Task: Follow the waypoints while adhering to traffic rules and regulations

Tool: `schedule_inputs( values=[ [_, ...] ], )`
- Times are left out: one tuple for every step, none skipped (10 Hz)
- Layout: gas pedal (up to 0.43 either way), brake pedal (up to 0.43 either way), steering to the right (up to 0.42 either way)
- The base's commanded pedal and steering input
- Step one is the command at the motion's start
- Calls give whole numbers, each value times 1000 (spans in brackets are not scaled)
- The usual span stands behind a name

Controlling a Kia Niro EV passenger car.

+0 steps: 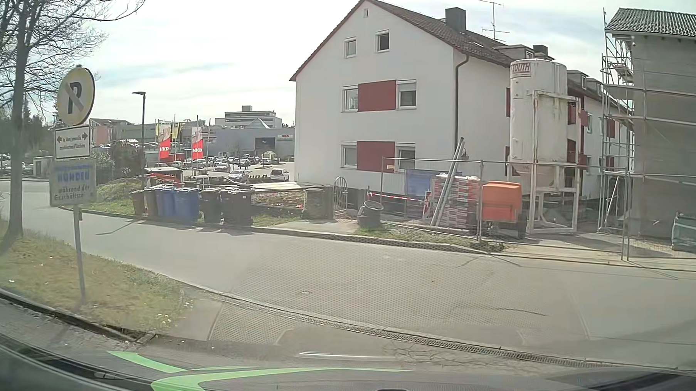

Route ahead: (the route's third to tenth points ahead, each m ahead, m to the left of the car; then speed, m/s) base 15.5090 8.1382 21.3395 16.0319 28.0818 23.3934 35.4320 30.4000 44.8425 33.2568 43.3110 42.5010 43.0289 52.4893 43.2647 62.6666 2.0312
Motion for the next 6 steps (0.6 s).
schedule_inputs(
  values=[
    [0, 293, -12],
    [0, 293, -12],
    [0, 293, -12],
    [0, 299, -13],
    [0, 305, -13],
    [0, 311, -12]
  ],
)
